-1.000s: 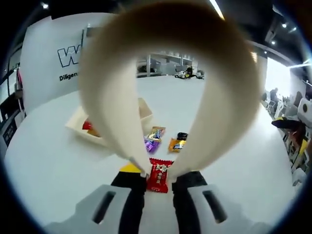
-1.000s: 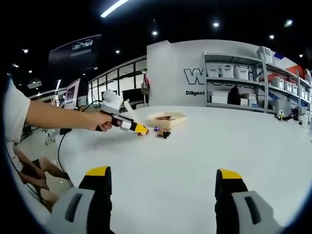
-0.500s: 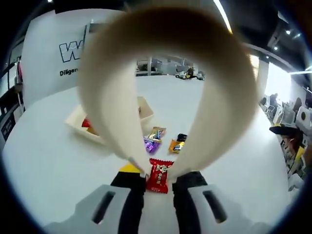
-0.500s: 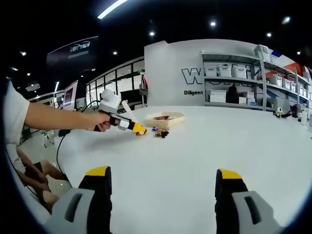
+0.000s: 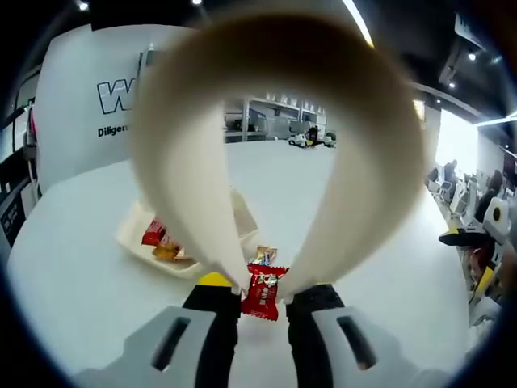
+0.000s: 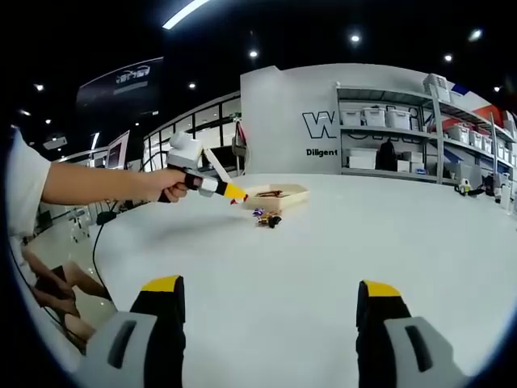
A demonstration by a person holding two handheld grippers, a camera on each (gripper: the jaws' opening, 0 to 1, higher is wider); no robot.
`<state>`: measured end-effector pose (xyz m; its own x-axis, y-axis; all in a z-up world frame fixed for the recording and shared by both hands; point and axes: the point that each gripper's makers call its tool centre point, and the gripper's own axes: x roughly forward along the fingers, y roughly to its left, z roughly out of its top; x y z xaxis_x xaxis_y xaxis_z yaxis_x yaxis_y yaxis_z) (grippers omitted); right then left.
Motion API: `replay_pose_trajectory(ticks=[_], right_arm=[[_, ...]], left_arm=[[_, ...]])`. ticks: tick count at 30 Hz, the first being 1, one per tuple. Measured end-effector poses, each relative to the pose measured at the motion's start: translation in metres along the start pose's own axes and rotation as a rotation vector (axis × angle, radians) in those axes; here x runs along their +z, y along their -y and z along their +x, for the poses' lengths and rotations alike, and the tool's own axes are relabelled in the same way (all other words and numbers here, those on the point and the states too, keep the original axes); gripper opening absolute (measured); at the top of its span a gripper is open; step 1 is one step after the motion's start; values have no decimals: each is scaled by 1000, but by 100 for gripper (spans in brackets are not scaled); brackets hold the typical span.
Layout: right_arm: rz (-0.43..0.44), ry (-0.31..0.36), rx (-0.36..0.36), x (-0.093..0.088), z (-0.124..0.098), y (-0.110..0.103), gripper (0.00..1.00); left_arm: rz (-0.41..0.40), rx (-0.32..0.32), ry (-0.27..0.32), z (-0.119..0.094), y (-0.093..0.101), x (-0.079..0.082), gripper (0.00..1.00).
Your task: Place the target food into the container with the food tongs after gripping and lifting it, then release it inside without dropping or visibly crushing the food.
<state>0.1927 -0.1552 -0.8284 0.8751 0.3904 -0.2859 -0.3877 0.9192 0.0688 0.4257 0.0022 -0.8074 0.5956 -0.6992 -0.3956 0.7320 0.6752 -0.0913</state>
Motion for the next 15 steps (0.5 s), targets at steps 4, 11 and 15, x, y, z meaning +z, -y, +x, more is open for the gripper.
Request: replay_pose_trajectory(ticks=[4, 11, 15], right_arm=[[0, -8, -5, -3, -1, 3, 86], [-2, -7, -18, -1, -2, 9, 86], [3, -7, -21, -2, -3, 11, 86]], left_arm=[[-3, 11, 9, 3, -8, 7, 21], [-28, 34, 6, 12, -22, 5, 20], [-45, 34, 4, 13, -22, 3, 22]])
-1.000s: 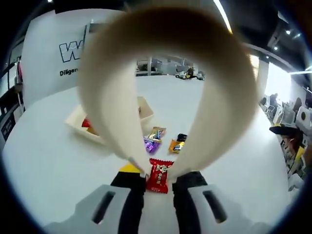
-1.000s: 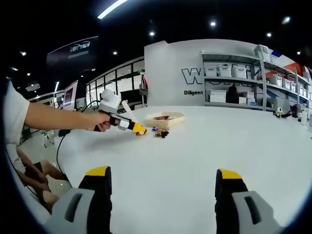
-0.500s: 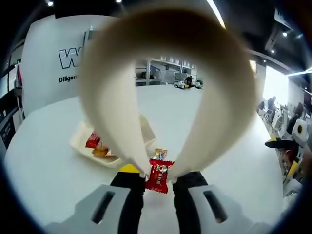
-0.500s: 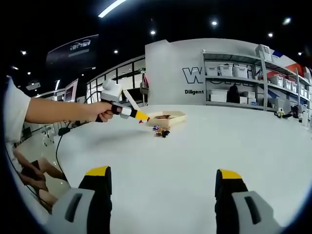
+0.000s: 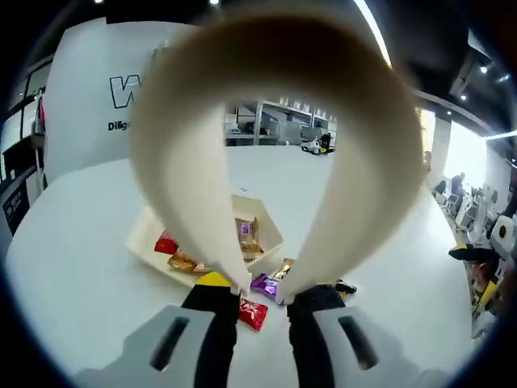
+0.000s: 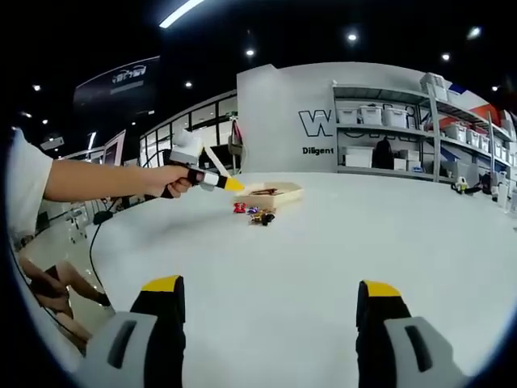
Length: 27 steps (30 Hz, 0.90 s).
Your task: Place the target food into the container with the food tongs after gripping and lifting it, then release it inside without dropping or visibly crushing the food.
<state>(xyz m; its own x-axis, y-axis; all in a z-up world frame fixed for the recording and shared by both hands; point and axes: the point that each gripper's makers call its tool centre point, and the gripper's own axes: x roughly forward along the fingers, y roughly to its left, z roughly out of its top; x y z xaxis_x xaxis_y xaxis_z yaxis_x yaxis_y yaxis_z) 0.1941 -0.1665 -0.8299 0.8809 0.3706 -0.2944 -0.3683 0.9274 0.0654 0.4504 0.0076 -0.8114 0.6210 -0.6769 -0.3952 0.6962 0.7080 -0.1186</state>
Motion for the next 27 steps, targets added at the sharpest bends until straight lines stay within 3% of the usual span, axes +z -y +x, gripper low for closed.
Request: replay_pose_trajectory(ticks=[5, 8, 12, 16, 22, 27], right_arm=[[-2, -7, 0, -2, 2, 1, 86], [-7, -6, 11, -1, 4, -4, 86], [-9, -4, 15, -1, 3, -6, 86], [-5, -5, 2, -2, -3, -1, 86], [-1, -3, -23, -1, -9, 8, 86], [-5, -6, -26, 1, -8, 10, 86]], left_arm=[[-12, 9, -8, -4, 1, -7, 24], [28, 26, -24, -3, 0, -13, 24], [22, -6, -36, 3, 10, -21, 25], [12, -37, -15, 17, 22, -18, 26], [-21, -42, -18, 32, 24, -23, 26], [-24, -49, -25, 27, 23, -27, 26]])
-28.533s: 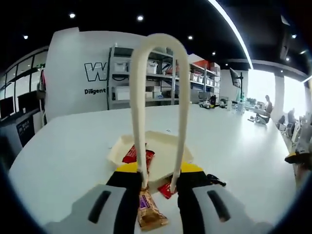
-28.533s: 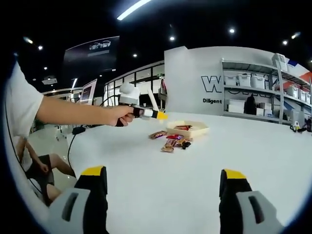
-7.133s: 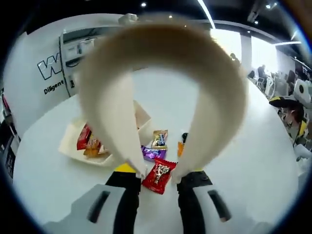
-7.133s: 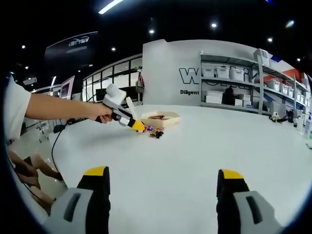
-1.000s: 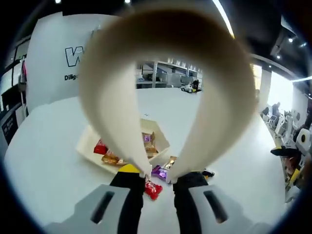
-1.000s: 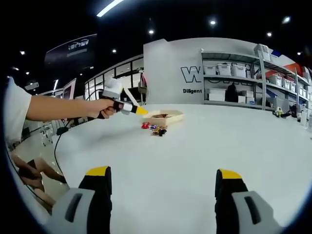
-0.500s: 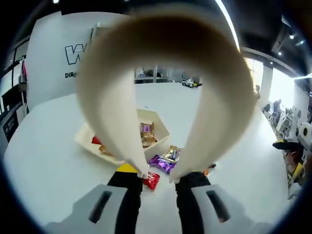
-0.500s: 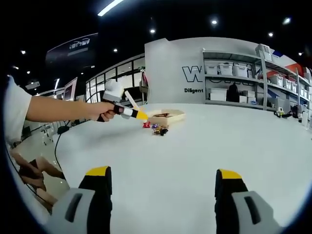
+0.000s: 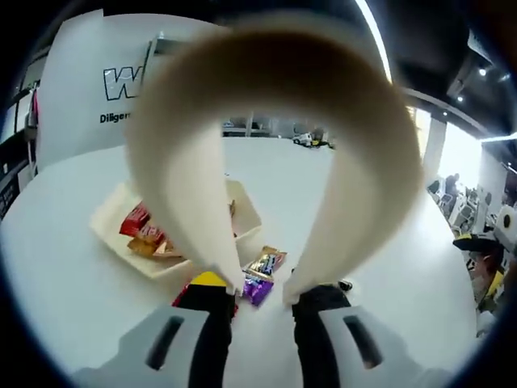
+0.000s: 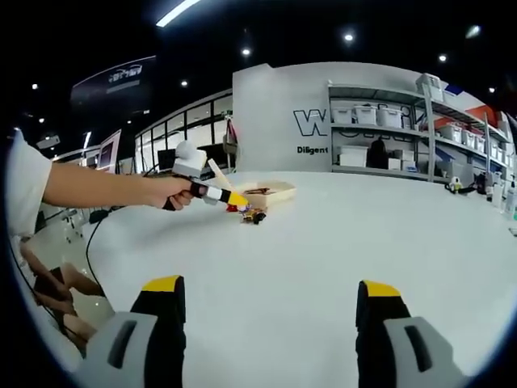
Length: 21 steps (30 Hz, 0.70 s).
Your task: Place the target food into the container with the food tongs after gripping and lifting it, then release it inside without dropping or visibly crushing the food.
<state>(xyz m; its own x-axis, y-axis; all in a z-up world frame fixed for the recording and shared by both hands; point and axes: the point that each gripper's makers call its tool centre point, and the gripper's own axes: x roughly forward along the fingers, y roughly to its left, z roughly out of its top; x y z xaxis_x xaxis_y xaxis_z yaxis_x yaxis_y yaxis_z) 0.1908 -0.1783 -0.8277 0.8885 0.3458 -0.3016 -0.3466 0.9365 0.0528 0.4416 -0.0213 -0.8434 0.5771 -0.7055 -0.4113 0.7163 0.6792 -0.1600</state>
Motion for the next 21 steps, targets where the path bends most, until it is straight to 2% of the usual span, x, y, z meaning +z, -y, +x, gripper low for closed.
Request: replay_pose_trajectory(ticks=[5, 9, 16, 21], right_arm=[[-16, 5, 23, 5, 5, -10, 86], [-17, 5, 33, 4, 7, -13, 85], [-16, 2, 52, 2, 9, -21, 85], [-19, 5, 62, 3, 11, -25, 84]], left_arm=[[-13, -11, -16, -9, 2, -6, 27], [7, -12, -35, -18, 3, -13, 27], [0, 25, -38, -36, -13, -20, 27], [-4, 68, -25, -47, -27, -17, 27]])
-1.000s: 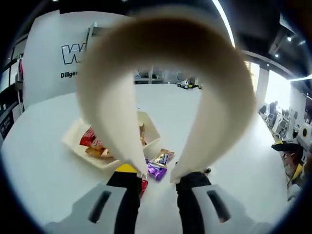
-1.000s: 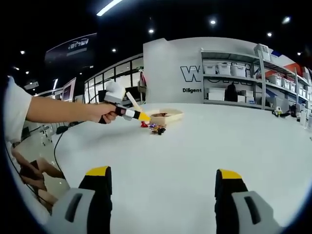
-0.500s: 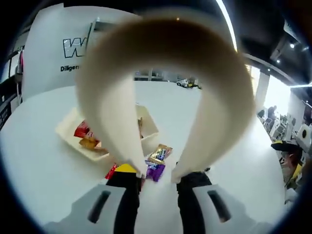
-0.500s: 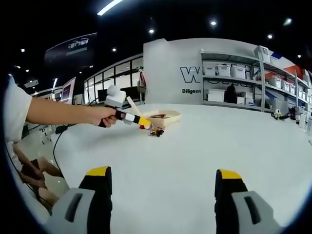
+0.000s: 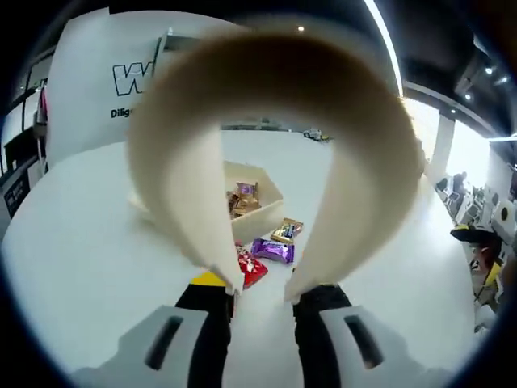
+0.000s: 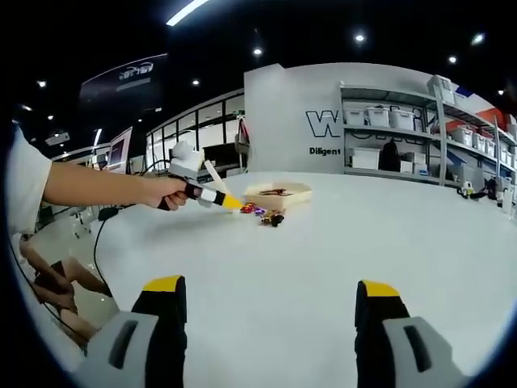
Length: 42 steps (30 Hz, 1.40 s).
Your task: Place the target food into the container with the food tongs after gripping and lifting it, then release it inside without dropping or visibly crushing the food.
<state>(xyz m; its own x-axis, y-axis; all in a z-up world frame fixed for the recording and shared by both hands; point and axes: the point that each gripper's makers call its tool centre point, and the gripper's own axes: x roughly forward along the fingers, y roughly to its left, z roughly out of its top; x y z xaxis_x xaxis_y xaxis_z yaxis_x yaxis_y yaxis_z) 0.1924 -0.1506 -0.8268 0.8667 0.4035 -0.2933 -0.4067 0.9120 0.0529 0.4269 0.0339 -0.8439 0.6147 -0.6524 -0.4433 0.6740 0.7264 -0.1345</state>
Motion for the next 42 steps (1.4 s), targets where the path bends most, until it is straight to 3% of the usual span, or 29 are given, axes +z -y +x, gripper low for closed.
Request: replay_pose_trajectory(ticks=[5, 12, 17, 19, 32, 39, 42], right_arm=[[-4, -1, 4, 1, 0, -2, 84], [1, 0, -11, 0, -4, 3, 84], [3, -4, -31, -1, -9, 11, 84], [8, -3, -45, -1, -12, 17, 84], [-9, -13, -2, -1, 2, -1, 84], [-5, -11, -3, -1, 0, 2, 84], [-5, -16, -11, -2, -2, 5, 84]], left_arm=[[-8, -4, 17, 0, 2, 6, 27], [2, -45, 46, 26, 22, 15, 27], [12, -45, 49, 33, 23, 15, 27], [13, -48, 23, 31, 19, 6, 27], [7, 17, 40, -3, -11, 6, 27], [4, 33, 72, 1, -17, 18, 28], [39, 48, 50, 8, -20, 18, 28]])
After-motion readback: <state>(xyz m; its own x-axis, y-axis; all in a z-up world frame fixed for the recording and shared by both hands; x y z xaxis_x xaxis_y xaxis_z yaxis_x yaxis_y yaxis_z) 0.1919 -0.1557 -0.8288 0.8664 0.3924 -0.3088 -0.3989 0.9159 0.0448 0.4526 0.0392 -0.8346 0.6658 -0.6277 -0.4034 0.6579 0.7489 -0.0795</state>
